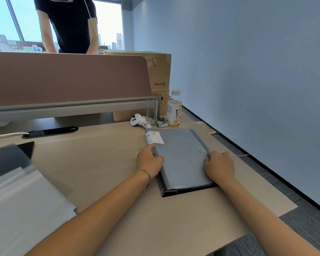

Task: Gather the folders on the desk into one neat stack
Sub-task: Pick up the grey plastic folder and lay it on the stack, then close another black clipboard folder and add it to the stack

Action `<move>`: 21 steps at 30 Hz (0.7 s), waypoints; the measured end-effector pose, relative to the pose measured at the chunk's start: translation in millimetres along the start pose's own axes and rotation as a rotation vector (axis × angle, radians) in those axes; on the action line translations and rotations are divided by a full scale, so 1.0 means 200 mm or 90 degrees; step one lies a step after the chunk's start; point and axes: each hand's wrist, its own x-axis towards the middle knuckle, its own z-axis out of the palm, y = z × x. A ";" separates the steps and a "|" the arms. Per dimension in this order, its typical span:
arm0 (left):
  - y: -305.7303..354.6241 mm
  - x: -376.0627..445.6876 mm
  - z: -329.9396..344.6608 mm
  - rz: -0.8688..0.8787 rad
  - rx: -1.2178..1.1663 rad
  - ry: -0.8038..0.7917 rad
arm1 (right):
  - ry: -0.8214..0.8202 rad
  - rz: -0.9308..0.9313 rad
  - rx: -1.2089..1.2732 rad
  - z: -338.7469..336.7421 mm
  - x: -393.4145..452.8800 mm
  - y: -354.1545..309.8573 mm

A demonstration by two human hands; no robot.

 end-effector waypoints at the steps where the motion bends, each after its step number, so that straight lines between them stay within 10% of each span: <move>1: 0.00 0.00 0.00 0.006 0.002 0.003 | -0.001 -0.002 0.000 0.00 -0.01 -0.01; 21: 0.04 -0.13 -0.70 0.299 0.210 0.234 | 0.108 -0.317 0.443 -0.27 -0.37 -0.92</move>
